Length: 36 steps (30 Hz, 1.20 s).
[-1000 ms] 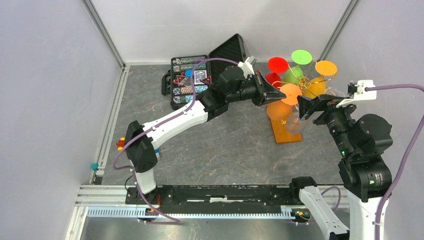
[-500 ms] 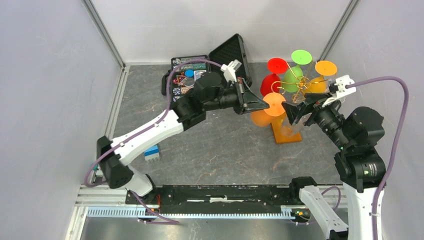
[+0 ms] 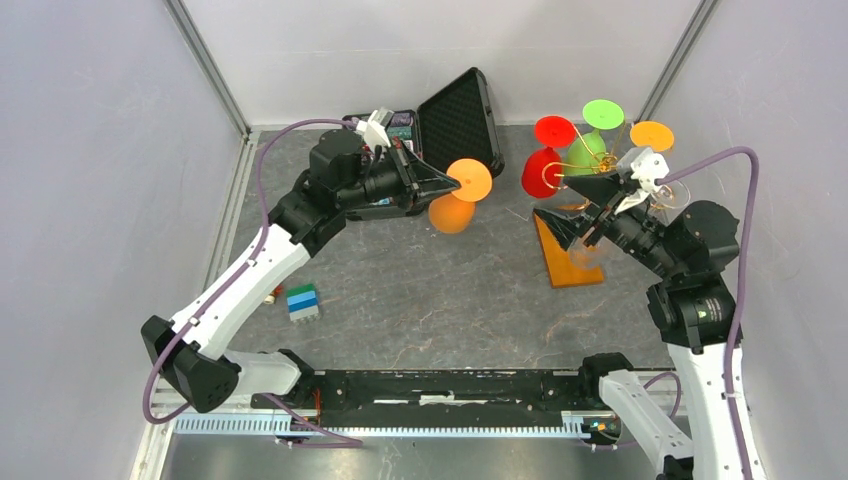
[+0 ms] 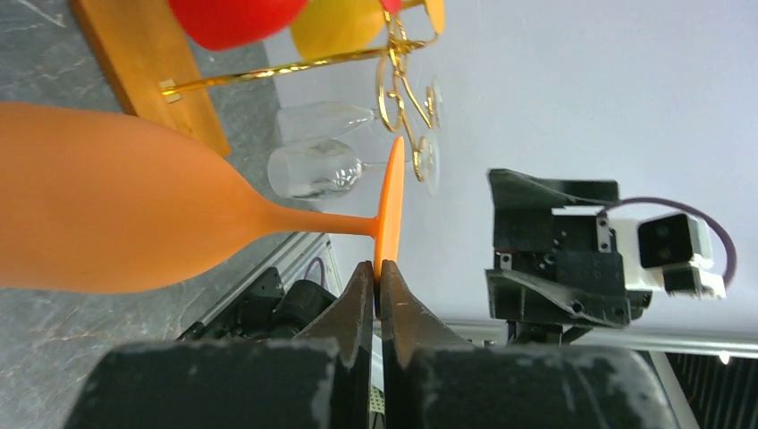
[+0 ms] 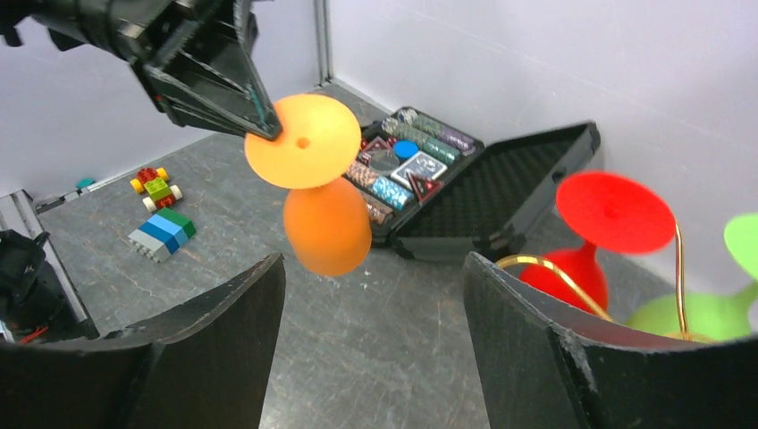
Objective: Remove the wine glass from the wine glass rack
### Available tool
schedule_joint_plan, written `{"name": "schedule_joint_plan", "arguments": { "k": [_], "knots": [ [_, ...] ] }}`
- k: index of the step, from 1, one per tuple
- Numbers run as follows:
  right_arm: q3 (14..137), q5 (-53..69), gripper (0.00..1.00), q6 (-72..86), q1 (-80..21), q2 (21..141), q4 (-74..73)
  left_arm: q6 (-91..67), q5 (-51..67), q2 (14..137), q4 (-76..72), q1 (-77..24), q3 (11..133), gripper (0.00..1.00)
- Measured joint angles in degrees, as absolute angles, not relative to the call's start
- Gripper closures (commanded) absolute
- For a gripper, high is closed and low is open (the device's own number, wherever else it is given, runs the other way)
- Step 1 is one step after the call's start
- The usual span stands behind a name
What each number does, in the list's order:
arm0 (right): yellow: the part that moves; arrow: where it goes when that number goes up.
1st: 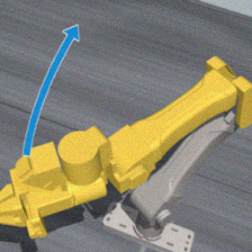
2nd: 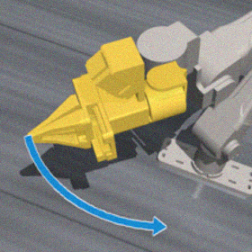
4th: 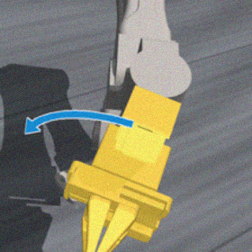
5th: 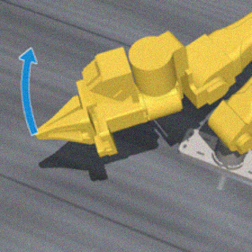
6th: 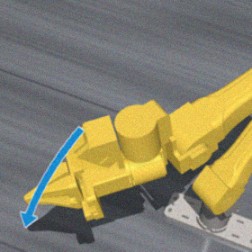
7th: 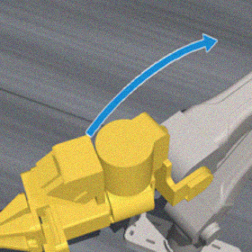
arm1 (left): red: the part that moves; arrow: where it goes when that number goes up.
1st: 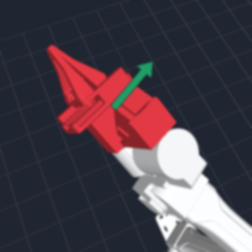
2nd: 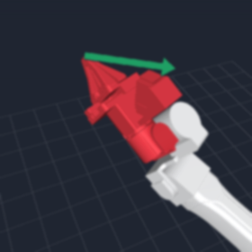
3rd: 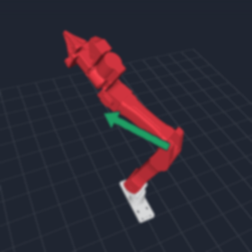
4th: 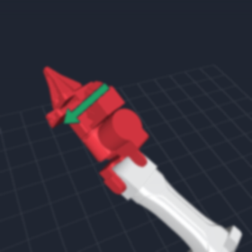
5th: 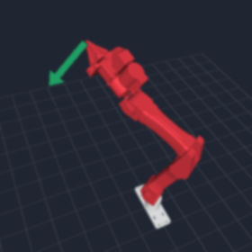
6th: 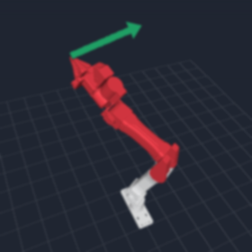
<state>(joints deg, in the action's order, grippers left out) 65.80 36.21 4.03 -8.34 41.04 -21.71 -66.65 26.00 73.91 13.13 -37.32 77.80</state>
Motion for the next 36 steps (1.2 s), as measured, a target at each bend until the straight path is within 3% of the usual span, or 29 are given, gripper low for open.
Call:
{"name": "schedule_joint_plan", "arguments": {
  "k": [3, 9, 15, 22, 26, 30, 36],
  "knots": [
    [65.78, 36.69, 0.22, 1.89, -10.59, 42.00, -18.65, -66.65, 27.38, 73.76, 15.38, -34.68, 77.60, 0.98],
    [64.99, 37.01, 0.06, -4.71, -16.34, 42.76, -11.03, -66.98, 31.66, 73.58, 16.97, -32.03, 77.06, 0.98],
    [62.28, 37.43, 0.04, -13.74, -21.26, 42.39, -6.04, -68.20, 34.65, 73.43, 17.63, -30.57, 76.51, 0.98],
    [63.79, 30.44, 0.11, -23.88, -33.08, 48.86, -7.33, -69.43, 37.26, 73.52, 17.58, -29.34, 76.49, 0.98],
    [66.02, 18.26, 0.17, -30.35, -44.60, 54.48, -10.96, -70.04, 38.24, 73.63, 17.58, -28.01, 76.49, 0.98],
    [65.17, 4.73, 0.30, -37.04, -57.01, 56.12, -12.53, -70.43, 39.31, 74.00, 17.56, -26.79, 76.47, 0.98],
    [58.87, -15.55, 0.43, -48.99, -70.52, 56.01, -3.99, -71.64, 39.83, 73.82, 16.99, -26.30, 74.56, 0.98]
  ]
}}
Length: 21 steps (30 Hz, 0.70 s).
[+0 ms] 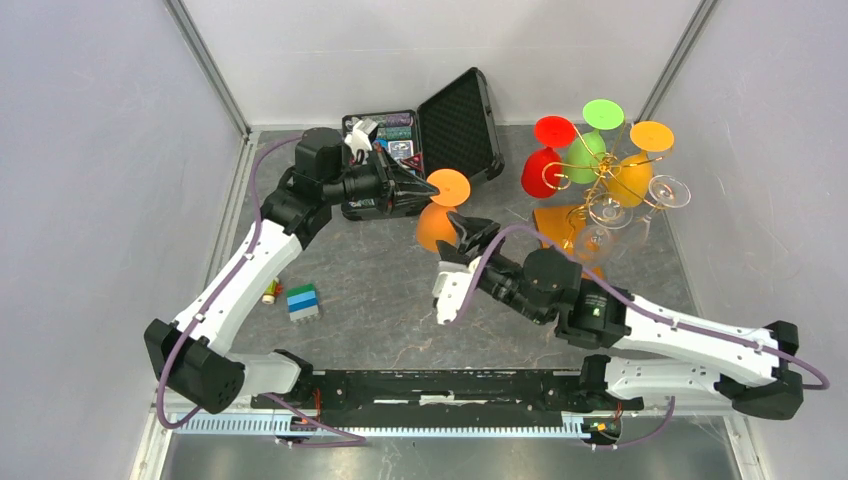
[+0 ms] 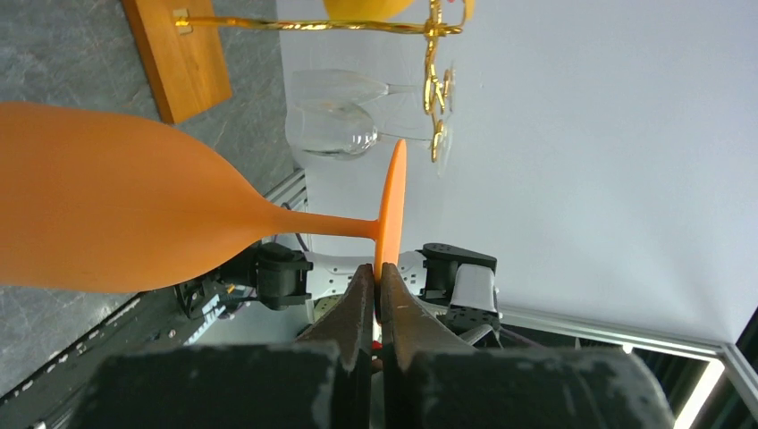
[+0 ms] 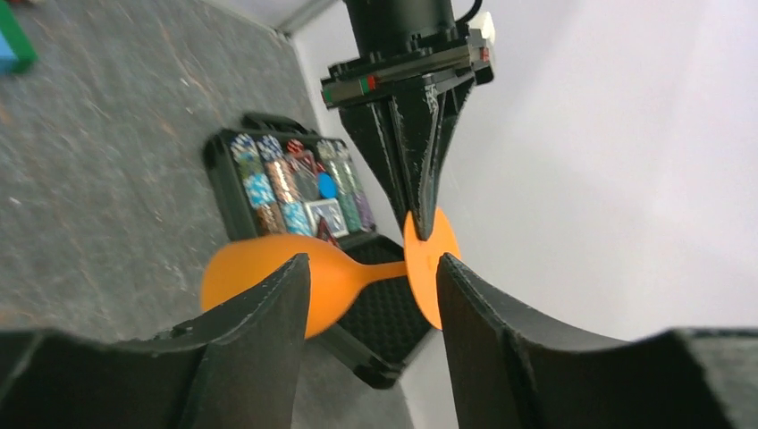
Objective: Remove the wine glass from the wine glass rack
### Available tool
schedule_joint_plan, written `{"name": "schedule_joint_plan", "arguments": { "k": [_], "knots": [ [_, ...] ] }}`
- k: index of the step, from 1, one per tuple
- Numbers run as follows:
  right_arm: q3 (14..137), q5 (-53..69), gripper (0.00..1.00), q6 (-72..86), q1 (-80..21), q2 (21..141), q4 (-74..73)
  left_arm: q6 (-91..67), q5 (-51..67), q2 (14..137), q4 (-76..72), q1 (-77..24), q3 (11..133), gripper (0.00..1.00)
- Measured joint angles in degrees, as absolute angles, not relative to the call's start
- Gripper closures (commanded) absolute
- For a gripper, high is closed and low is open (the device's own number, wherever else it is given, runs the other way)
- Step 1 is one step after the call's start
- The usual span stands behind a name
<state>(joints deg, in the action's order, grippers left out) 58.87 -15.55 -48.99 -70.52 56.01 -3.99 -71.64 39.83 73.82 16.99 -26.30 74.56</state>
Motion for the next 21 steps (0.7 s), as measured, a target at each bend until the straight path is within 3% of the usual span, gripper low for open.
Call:
{"name": "schedule_joint_plan", "arguments": {
  "k": [6, 14, 21],
  "knots": [
    [53.36, -27.53, 0.48, -60.23, -74.08, 57.01, 3.70, -72.71, 40.36, 73.36, 17.23, -26.11, 71.99, 0.98],
    [50.28, -32.45, 0.60, -68.71, -74.26, 57.41, 10.39, -73.80, 40.64, 69.08, 17.17, -26.06, 69.82, 0.98],
    [49.84, -32.99, 0.89, -71.92, -74.26, 59.51, 14.37, -74.52, 40.62, 68.51, 17.02, -26.06, 69.08, 0.98]
  ]
}}
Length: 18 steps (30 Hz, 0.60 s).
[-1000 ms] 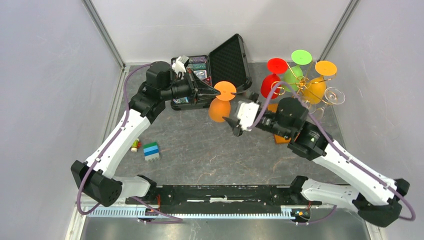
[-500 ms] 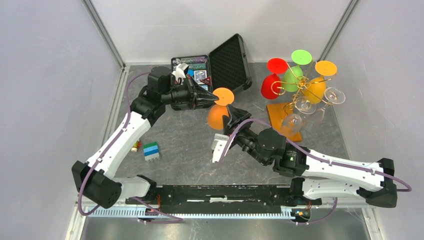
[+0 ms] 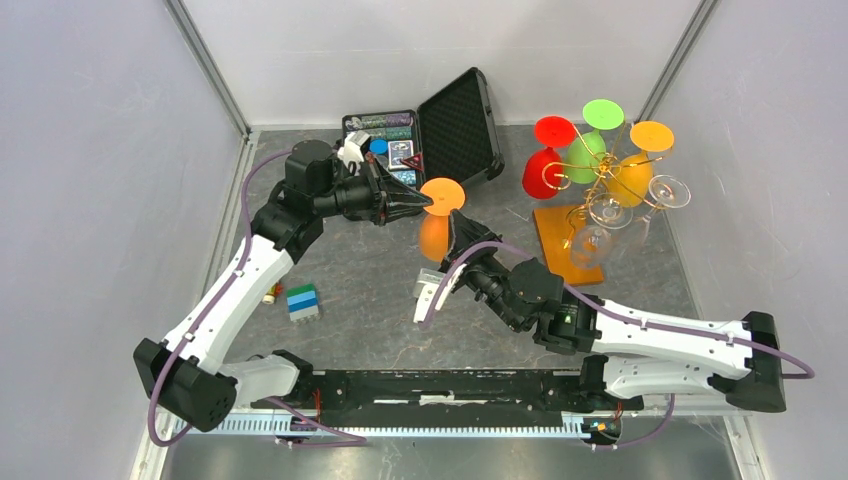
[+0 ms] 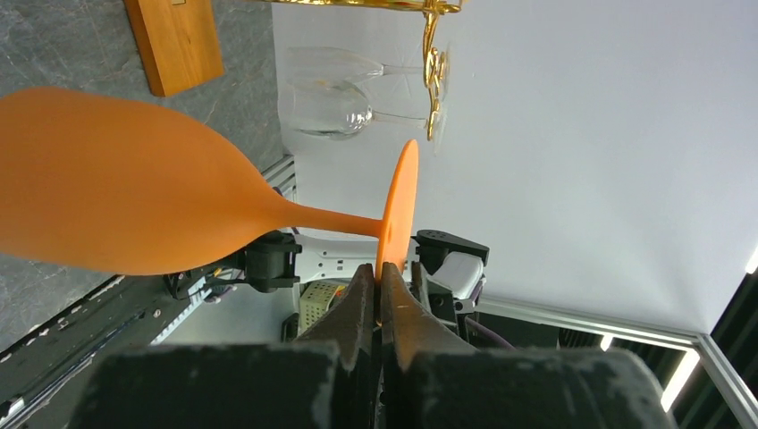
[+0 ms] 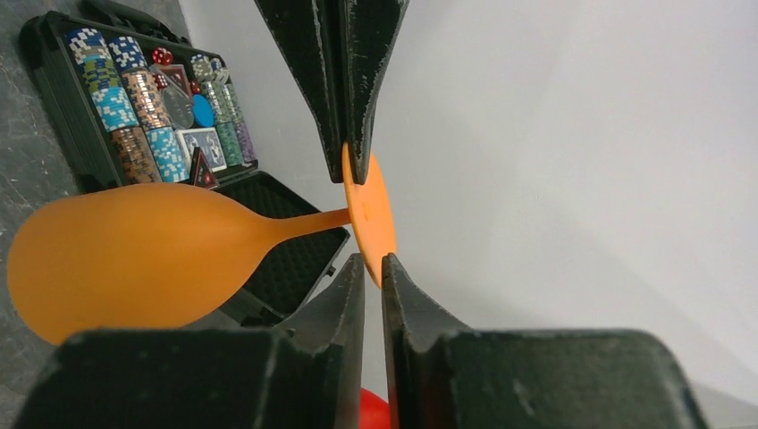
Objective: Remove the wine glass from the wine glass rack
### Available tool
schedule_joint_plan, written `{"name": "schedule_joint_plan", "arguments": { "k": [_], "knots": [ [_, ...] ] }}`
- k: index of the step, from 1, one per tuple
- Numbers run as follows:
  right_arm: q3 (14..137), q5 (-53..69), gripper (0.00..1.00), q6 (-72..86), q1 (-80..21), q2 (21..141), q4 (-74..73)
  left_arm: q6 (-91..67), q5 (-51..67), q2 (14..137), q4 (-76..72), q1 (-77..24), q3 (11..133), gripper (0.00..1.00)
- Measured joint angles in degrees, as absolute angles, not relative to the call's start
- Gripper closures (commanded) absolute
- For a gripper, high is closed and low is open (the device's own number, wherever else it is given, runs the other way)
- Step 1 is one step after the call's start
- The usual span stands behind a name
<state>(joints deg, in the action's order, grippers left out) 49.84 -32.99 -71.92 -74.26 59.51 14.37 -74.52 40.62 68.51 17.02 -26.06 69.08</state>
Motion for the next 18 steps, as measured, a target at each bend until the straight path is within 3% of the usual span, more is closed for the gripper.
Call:
{"name": "schedule_joint_plan", "arguments": {
  "k": [2, 5, 9, 10, 13, 14, 18],
  "knots": [
    [49.41, -32.97, 0.99, -72.53, -74.26, 59.75, 15.35, -74.76, 40.62, 68.51, 16.88, -25.98, 68.97, 0.98],
    [48.47, -32.77, 1.00, -73.30, -74.26, 59.83, 16.75, -74.98, 40.62, 68.51, 16.56, -25.91, 68.97, 0.98],
    [48.10, -31.94, 1.00, -73.25, -74.26, 59.70, 18.06, -75.20, 40.64, 68.51, 16.23, -25.78, 68.97, 0.84],
    [48.07, -31.64, 1.00, -72.99, -74.26, 59.57, 18.63, -75.29, 40.66, 68.51, 16.03, -25.78, 68.97, 0.79],
    [47.97, -30.92, 1.00, -71.53, -74.26, 58.87, 20.56, -75.70, 40.66, 68.51, 15.49, -25.78, 68.97, 0.42],
    [47.97, -30.83, 1.00, -70.59, -74.26, 58.54, 21.19, -75.66, 40.64, 68.51, 15.27, -25.78, 68.97, 0.35],
    [47.97, -30.63, 1.00, -66.00, -74.26, 57.01, 23.00, -76.12, 40.51, 68.36, 14.41, -25.80, 68.97, 0.22]
  ]
}}
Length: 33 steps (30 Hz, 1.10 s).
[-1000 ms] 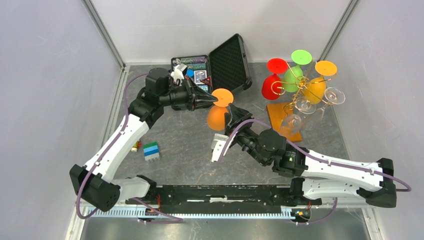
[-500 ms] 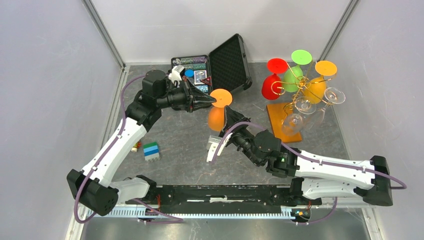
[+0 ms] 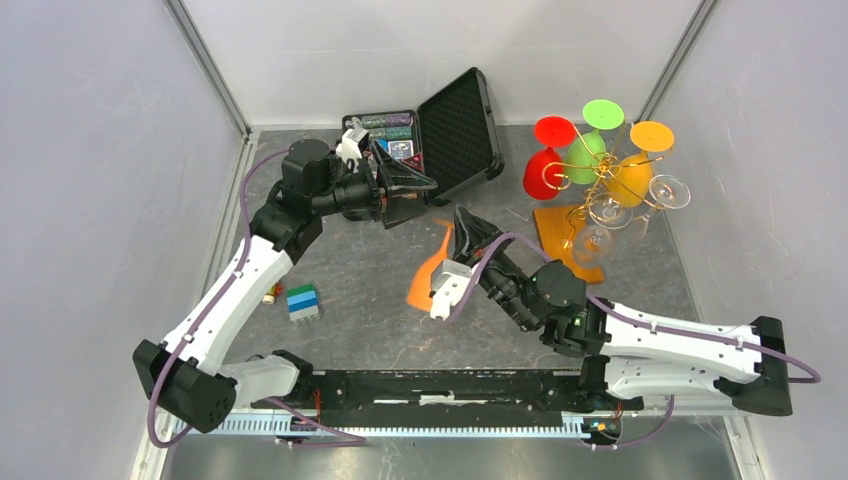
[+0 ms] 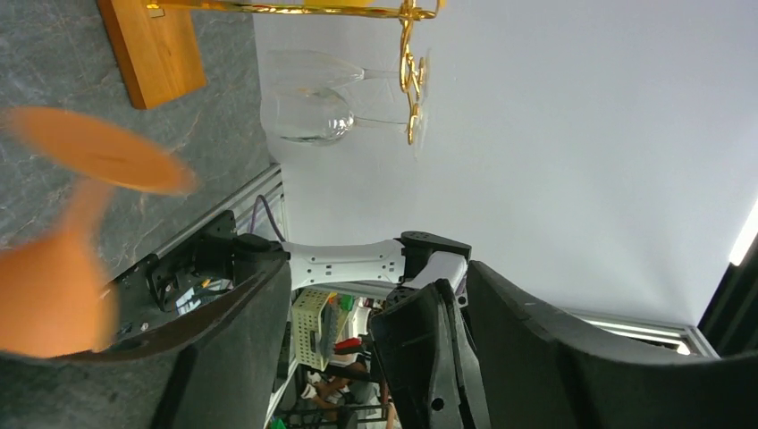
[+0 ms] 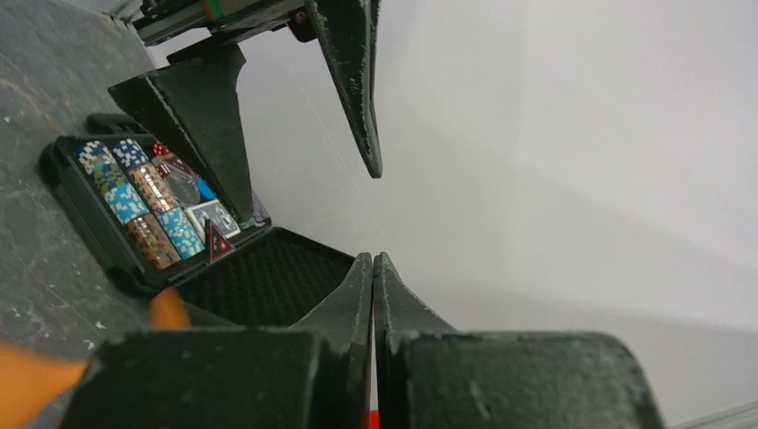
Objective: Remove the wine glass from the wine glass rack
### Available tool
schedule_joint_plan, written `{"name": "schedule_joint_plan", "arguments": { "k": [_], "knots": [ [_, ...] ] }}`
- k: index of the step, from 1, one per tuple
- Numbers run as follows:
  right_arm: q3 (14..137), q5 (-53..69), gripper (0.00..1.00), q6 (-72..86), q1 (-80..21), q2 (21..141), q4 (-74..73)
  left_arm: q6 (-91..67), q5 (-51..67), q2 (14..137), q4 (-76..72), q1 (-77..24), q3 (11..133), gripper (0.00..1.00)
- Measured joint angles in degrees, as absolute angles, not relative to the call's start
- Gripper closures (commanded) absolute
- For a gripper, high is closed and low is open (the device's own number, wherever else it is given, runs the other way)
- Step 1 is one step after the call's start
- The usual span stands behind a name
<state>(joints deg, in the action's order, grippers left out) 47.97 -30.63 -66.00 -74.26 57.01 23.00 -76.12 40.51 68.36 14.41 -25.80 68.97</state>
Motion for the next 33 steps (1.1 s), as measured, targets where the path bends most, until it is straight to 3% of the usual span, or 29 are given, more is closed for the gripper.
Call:
{"name": "schedule_joint_plan", "arguments": {
  "k": [6, 10, 11, 15, 18, 24, 33],
  "knots": [
    [47.97, -32.14, 1.00, -57.82, -74.26, 55.92, 23.51, -75.40, 37.50, 66.13, 12.67, -25.74, 68.36, 0.32],
    [48.69, -34.26, 1.00, -49.01, -74.24, 56.38, 19.97, -71.35, 34.17, 64.05, 13.74, -24.73, 66.41, 0.28],
    [49.39, -34.59, 0.98, -45.78, -74.24, 56.64, 17.69, -70.00, 33.08, 63.61, 14.55, -24.29, 65.54, 0.26],
    [52.36, -35.00, 0.62, -32.49, -74.24, 56.86, 8.91, -63.57, 27.07, 62.39, 21.87, -22.52, 61.80, 0.24],
    [55.02, -35.77, 0.48, -22.68, -74.24, 56.86, 2.22, -59.46, 22.26, 61.82, 27.07, -22.20, 60.27, 0.24],
    [59.66, -38.87, 0.38, -7.20, -74.24, 58.35, -8.73, -56.45, 17.41, 55.92, 32.01, -22.33, 53.32, 0.25],
    [63.07, -40.42, 0.37, 7.27, -72.84, 63.57, -18.81, -59.00, 7.49, 41.15, 40.23, -27.51, 38.89, 0.25]
  ]
}}
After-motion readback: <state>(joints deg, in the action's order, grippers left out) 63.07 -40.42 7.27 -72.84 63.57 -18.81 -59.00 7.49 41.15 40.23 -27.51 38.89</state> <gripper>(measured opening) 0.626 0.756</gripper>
